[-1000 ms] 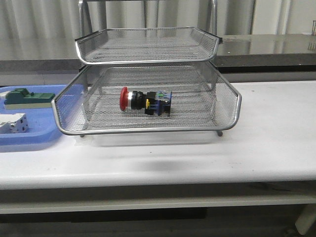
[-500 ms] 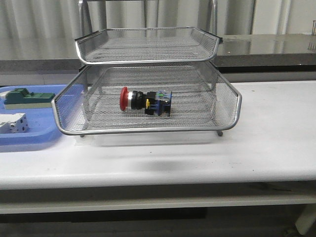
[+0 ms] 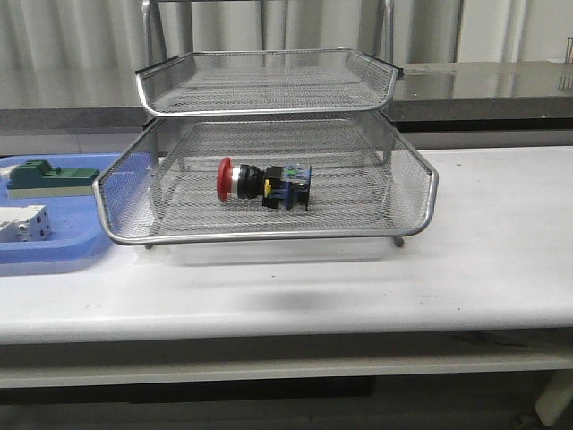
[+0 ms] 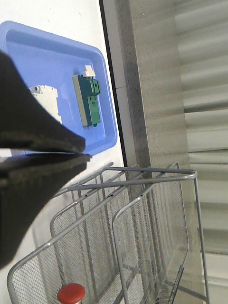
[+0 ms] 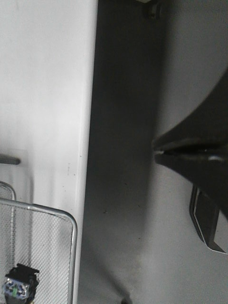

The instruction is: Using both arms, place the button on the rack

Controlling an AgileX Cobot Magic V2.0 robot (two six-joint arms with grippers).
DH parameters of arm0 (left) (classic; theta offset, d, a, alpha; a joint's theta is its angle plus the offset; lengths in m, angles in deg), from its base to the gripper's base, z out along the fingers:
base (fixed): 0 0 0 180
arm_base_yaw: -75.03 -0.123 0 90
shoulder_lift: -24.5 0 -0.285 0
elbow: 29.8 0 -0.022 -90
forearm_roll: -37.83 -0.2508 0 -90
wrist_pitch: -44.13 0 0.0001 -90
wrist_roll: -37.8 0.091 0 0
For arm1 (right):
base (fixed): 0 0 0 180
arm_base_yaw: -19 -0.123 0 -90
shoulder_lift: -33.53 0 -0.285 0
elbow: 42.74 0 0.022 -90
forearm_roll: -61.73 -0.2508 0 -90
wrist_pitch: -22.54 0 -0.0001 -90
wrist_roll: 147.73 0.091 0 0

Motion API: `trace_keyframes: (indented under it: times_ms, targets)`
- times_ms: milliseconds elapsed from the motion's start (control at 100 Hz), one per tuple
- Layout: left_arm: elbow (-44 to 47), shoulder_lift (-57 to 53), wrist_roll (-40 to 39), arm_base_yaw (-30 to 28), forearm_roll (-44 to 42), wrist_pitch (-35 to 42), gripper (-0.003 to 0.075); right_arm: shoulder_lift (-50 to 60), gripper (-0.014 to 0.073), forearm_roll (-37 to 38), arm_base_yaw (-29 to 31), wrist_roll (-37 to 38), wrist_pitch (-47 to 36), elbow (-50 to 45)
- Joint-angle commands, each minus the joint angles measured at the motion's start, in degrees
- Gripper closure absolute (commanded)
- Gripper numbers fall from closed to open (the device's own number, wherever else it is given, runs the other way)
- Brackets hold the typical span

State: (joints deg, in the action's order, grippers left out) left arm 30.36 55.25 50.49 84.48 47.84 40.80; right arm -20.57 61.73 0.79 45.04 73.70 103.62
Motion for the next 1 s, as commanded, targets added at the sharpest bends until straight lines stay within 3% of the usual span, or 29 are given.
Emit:
trace_keyframes:
  times_ms: [0, 470, 990]
  targets:
    - [-1.7, 0.3, -0.5, -0.2, 0.6, 4.7, 0.0716, -5.7, 0.0664, -1.3, -1.0, -0.2, -6.0, 1.4]
    - [-1.7, 0.3, -0.5, -0.2, 0.6, 4.7, 0.0716, -26.0, 0.0664, -3.9, -14.0, -0.2, -19.8, 1.7]
    - [-1.7, 0.3, -0.5, -0.2, 0.6, 4.7, 0.0716, -41.0, 0.0664, -4.8, -22.5, -0.2, -22.1, 12.7]
